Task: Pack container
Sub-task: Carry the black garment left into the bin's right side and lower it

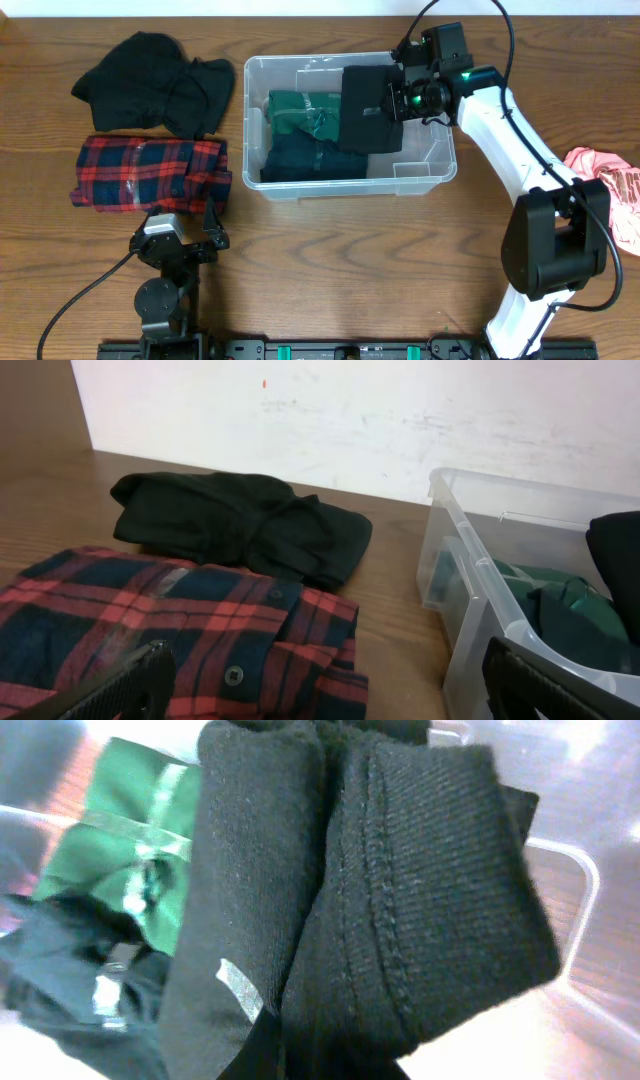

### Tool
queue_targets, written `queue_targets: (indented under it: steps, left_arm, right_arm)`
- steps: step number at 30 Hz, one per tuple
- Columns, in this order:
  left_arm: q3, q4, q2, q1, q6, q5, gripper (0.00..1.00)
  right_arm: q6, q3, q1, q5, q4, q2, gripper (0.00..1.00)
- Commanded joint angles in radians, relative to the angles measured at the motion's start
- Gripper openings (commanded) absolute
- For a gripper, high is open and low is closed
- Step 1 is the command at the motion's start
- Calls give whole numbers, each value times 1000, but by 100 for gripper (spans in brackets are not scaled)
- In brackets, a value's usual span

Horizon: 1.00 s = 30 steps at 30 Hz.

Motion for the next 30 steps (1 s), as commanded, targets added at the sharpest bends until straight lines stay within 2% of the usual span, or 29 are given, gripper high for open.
queue_targets:
  steps: [1,14,30]
  left_arm:
    - [-17,-34,-5,5,6,-9,98]
    - [-17,-34,-5,5,6,-9,98]
    - [-17,-34,-5,5,6,-9,98]
  right_arm:
    - [-46,2,10,34,-2,24,1]
    - [-75,2,8,146,0,28,1]
    - [-75,-6,7,192,-11,28,1]
